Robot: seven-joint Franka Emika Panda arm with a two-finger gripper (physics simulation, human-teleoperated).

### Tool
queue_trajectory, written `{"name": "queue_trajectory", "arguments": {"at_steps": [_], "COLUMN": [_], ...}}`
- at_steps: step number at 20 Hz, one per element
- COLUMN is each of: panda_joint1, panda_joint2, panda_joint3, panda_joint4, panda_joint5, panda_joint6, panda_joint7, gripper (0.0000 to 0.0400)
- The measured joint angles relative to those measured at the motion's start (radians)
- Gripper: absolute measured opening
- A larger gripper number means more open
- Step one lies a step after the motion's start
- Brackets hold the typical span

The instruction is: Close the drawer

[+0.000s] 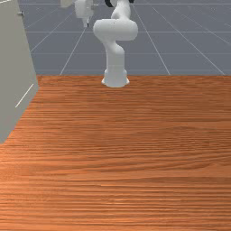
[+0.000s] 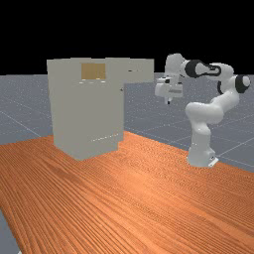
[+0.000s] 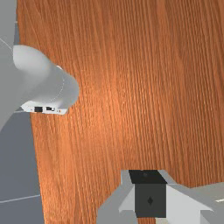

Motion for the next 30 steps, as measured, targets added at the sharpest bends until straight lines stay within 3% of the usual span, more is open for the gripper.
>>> {"name": "queue_trajectory", "arguments": {"at_steps": [2,4,5,6,7,9,10,12,16,18,22,25,29,30], "panda_joint1": [0.040,-0.006,-0.061,-0.103,-0.085,0.011,0.087,0.105,0.103,0.103,0.100,0.100,0.083,0.124], "panda_joint2": [0.068,0.127,0.115,0.053,-0.013,-0.067,-0.067,-0.075,0.016,0.130,0.366,0.448,0.493,0.431], "panda_joint3": [-0.137,-0.152,-0.072,0.067,0.197,0.374,0.359,0.345,0.342,0.350,0.367,0.371,0.315,0.242], "panda_joint4": [0.074,0.092,0.064,0.030,0.008,-0.004,-0.013,0.017,0.224,0.331,0.453,0.486,0.517,0.460], "panda_joint5": [-0.102,-0.110,-0.052,0.071,0.180,0.334,0.324,0.317,0.319,0.314,0.314,0.316,0.263,0.233], "panda_joint6": [0.019,0.065,0.067,0.020,-0.029,-0.068,-0.052,-0.052,-0.125,-0.201,-0.187,-0.149,-0.177,-0.078], "panda_joint7": [-0.196,-0.104,0.080,0.288,0.381,0.465,0.359,0.322,0.320,0.320,0.329,0.333,0.266,0.112], "gripper": [0.0000,0.0000,0.0000,0.0000,0.0000,0.0000,0.0000,0.0000,0.0000,0.0000,0.0000,0.0000,0.0000,0.0000]}}
